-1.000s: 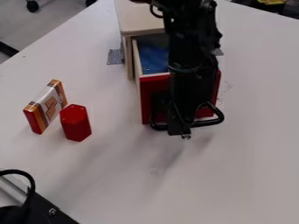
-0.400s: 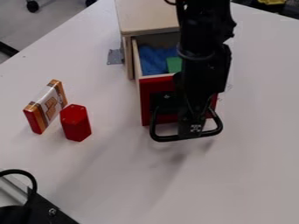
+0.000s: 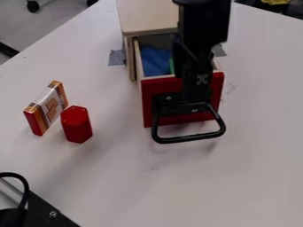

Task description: Open the drawer

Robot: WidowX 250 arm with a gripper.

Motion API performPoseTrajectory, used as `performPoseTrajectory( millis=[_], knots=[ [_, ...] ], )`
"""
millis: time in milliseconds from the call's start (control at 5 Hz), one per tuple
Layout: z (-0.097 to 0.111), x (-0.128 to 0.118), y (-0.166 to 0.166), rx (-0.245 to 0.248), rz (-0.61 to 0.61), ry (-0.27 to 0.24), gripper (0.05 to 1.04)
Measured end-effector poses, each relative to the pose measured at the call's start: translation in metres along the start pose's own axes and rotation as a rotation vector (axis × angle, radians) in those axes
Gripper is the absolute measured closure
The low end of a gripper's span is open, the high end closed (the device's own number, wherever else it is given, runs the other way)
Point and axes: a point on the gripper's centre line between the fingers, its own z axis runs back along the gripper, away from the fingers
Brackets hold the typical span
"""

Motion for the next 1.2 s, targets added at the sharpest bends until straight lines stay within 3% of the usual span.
performPoseTrajectory(
  millis=[400, 600, 800, 1000, 1200],
  knots=[
    [0.056, -0.005, 0.005, -0.117, 0.066, -0.032, 0.083],
    [0.080, -0.008, 0.007, -0.043, 0.154, 0.060, 0.083],
    [0.092, 0.002, 0.001, 0.157, 0.164, 0.194, 0.083],
    [0.090, 0.006, 0.000, 0.245, 0.194, 0.287, 0.083],
    [0.087, 0.014, -0.007, 0.216, 0.304, 0.293, 0.083]
  ],
)
